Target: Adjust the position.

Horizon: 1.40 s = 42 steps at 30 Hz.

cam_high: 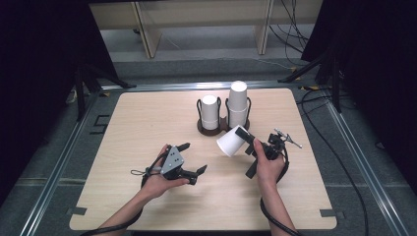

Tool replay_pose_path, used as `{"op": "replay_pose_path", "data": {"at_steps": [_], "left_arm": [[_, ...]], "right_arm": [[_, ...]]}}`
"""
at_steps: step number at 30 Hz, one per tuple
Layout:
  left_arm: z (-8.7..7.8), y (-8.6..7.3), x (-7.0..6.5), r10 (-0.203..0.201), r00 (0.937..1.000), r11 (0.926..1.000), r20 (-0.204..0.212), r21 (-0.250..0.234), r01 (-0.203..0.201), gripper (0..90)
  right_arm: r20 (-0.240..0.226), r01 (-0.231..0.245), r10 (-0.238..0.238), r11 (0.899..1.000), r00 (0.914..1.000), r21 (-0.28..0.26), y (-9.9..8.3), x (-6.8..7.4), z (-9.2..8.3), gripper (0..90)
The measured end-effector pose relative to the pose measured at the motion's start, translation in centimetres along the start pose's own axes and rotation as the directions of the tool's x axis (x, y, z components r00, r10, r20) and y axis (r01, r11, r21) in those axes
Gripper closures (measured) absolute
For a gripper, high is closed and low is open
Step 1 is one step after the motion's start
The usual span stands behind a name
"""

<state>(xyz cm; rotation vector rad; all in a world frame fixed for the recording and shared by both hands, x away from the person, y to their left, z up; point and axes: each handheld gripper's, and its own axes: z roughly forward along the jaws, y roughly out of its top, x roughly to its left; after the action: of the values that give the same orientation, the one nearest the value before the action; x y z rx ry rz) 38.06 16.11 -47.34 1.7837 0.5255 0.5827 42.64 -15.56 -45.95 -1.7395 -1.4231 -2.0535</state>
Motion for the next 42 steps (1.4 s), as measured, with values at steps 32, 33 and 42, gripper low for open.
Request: {"op": "replay_pose_path", "data": {"at_steps": [32,33,42], "left_arm": [[7.2,2.2,-1.4,0.017,0.9978,0.9987,0.064,-0.048,-0.014,0.9],[7.3,2.2,-1.4,0.019,0.9978,0.9989,0.063,-0.045,-0.016,0.9],[8.3,2.2,-1.4,0.01,0.9979,0.9985,0.063,-0.054,-0.007,0.9]], "right_arm": [[-0.027,-0.02,0.02,0.999,0.9994,-0.026,0.3,0.1,0.1,35.1],[-0.028,-0.022,0.021,0.999,0.9994,-0.027,0.3,0.1,0.1,35.1],[-0.028,-0.04,0.039,0.999,0.9988,-0.018,0.2,0.1,0.1,35.1]]}}
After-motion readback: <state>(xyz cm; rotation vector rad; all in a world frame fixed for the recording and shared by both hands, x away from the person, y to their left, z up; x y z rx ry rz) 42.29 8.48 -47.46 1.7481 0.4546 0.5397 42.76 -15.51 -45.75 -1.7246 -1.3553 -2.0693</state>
